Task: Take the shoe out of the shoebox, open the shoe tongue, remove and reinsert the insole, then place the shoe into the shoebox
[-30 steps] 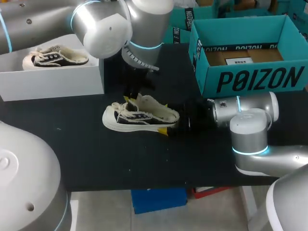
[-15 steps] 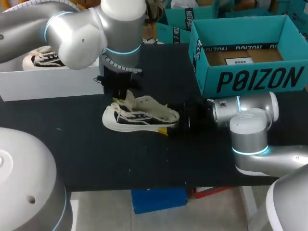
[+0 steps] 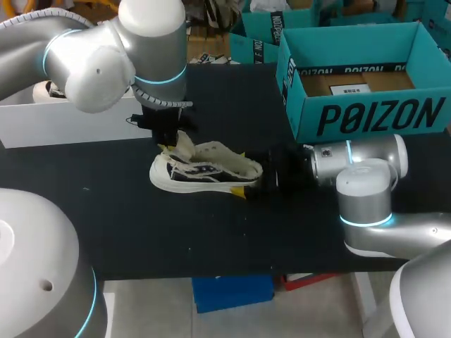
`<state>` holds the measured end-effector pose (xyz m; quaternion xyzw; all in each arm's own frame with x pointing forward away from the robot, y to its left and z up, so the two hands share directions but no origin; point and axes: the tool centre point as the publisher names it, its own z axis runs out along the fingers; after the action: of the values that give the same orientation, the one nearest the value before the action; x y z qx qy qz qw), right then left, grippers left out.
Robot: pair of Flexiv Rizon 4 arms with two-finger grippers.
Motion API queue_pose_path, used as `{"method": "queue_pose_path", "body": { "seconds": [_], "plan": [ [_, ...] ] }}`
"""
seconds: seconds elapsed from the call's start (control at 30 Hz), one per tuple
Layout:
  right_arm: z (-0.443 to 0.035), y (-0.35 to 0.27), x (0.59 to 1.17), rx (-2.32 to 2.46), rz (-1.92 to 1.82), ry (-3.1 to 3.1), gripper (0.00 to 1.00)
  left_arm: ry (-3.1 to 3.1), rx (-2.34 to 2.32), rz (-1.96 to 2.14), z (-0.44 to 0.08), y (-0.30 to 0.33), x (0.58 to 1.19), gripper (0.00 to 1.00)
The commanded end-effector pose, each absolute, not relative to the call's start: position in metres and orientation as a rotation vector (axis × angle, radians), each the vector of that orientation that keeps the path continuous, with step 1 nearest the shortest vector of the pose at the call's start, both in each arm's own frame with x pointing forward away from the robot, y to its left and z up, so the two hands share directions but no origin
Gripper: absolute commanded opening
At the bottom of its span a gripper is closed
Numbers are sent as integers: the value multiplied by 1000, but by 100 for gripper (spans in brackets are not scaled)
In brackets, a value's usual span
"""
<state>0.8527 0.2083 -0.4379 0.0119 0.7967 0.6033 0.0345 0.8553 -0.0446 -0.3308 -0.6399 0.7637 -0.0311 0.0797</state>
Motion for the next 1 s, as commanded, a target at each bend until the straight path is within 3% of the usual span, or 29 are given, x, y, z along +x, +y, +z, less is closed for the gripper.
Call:
{"method": "queue_pose_path", "body": {
  "seconds": [0.03, 0.73, 0.8, 0.87, 1.0],
  "plan": [
    [-448, 210, 853, 39, 1855, 2447, 0, 2297, -1918, -111, -333, -35, 852, 0],
    [-448, 210, 853, 39, 1855, 2447, 0, 2323, -1981, -106, -354, -25, 850, 0],
    [-448, 210, 853, 39, 1855, 2447, 0, 2333, -1973, -103, -354, -25, 850, 40],
    [-448, 210, 853, 39, 1855, 2447, 0, 2345, -1962, -104, -354, -27, 851, 100],
    [-448, 210, 853, 39, 1855, 2447, 0, 2394, -1925, -160, -344, -32, 854, 100]
  ]
}}
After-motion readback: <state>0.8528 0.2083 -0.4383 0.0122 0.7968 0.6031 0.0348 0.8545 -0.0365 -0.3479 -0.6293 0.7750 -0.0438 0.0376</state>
